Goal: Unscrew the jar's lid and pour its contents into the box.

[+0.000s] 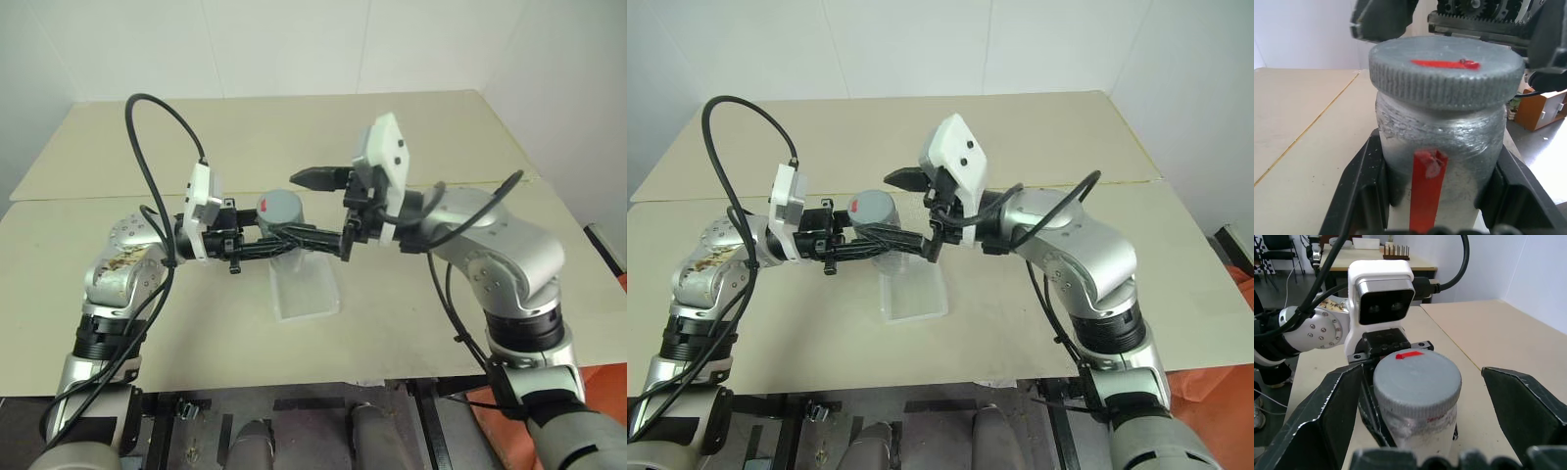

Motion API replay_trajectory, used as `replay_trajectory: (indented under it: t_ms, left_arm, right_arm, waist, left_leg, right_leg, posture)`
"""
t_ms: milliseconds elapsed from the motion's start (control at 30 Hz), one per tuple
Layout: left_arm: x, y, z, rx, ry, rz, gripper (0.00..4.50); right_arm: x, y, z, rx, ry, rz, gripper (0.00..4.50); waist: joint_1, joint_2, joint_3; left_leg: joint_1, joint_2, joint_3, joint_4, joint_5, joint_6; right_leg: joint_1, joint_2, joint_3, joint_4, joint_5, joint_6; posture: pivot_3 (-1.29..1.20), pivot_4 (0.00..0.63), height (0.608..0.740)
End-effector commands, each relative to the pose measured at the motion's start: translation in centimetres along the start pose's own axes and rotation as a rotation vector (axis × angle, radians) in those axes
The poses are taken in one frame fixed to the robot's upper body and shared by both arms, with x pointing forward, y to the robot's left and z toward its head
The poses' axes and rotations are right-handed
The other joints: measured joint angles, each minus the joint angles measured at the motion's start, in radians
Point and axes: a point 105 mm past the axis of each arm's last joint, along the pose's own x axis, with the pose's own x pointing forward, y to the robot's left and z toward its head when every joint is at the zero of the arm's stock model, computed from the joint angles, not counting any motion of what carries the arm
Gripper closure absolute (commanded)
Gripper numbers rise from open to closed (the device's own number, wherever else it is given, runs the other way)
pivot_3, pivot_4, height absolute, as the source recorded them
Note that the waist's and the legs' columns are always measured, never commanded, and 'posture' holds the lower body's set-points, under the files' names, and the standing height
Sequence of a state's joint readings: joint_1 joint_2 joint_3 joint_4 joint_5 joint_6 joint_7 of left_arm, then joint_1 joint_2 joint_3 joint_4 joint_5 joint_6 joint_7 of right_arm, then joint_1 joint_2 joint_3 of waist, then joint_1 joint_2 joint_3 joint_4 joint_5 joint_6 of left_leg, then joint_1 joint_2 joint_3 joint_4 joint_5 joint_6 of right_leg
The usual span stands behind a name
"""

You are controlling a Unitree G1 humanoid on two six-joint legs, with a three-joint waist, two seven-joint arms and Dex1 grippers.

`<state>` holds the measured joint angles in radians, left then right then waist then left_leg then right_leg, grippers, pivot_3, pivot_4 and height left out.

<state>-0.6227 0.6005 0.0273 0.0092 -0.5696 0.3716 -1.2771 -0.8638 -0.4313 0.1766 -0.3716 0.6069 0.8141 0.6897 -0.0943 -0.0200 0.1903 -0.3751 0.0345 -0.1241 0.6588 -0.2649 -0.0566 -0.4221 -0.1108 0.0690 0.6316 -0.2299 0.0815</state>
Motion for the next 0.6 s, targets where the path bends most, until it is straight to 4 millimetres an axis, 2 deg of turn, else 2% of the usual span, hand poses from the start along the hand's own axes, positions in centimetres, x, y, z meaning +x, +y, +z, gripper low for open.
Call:
replay_trajectory:
  t_ms: [33,167,200,267,367,600]
  left_arm:
    - [-0.03,-0.29,1.24,0.066,-0.02,-0.005,2.58]
    - [-0.13,-0.37,1.26,0.067,-0.017,-0.002,2.58]
    - [-0.18,-0.39,1.25,0.067,-0.016,-0.001,2.58]
    - [-0.23,-0.42,1.26,0.067,-0.014,0.0,2.58]
    - [-0.27,-0.43,1.24,0.067,-0.012,0.002,2.58]
    - [-0.42,-0.47,0.95,0.064,0.0,0.002,2.58]
  right_arm:
    - [0.51,0.28,1.08,-0.039,-0.022,0.012,0.02]
    - [0.78,0.32,1.04,-0.032,-0.021,0.019,0.02]
    - [0.81,0.34,1.06,-0.031,-0.023,0.021,0.19]
    - [0.87,0.31,1.14,-0.029,-0.027,0.02,0.64]
    - [0.87,0.4,1.23,-0.03,-0.029,0.029,1.67]
    - [0.56,0.52,1.84,0.018,-0.057,0.045,1.76]
  waist:
    - [0.0,0.0,0.0]
    - [0.0,0.0,0.0]
    - [0.0,0.0,0.0]
    - [-0.001,0.0,0.0]
    - [-0.001,0.0,0.0]
    - [-0.001,0.0,0.0]
  left_leg:
    - [0.0,0.0,0.0,0.0,0.0,0.0]
    - [0.0,0.0,0.0,0.0,0.0,0.0]
    - [0.0,0.0,0.0,0.0,0.0,0.0]
    - [0.0,0.0,0.0,0.0,0.0,0.0]
    - [0.0,0.0,0.0,0.0,0.0,0.0]
    - [0.0,0.0,0.0,0.0,0.0,0.0]
  right_leg:
    - [0.0,0.0,0.0,0.0,0.0,0.0]
    - [0.0,0.0,0.0,0.0,0.0,0.0]
    - [0.0,0.0,0.0,0.0,0.0,0.0]
    - [0.0,0.0,0.0,0.0,0.0,0.0]
    - [0.0,0.0,0.0,0.0,0.0,0.0]
    - [0.0,0.0,0.0,0.0,0.0,0.0]
  posture:
    - [0.0,0.15,0.74]
    - [0.0,0.15,0.74]
    - [0.0,0.15,0.74]
    - [0.0,0.15,0.74]
    - [0.0,0.15,0.74]
    - [0.0,0.15,0.74]
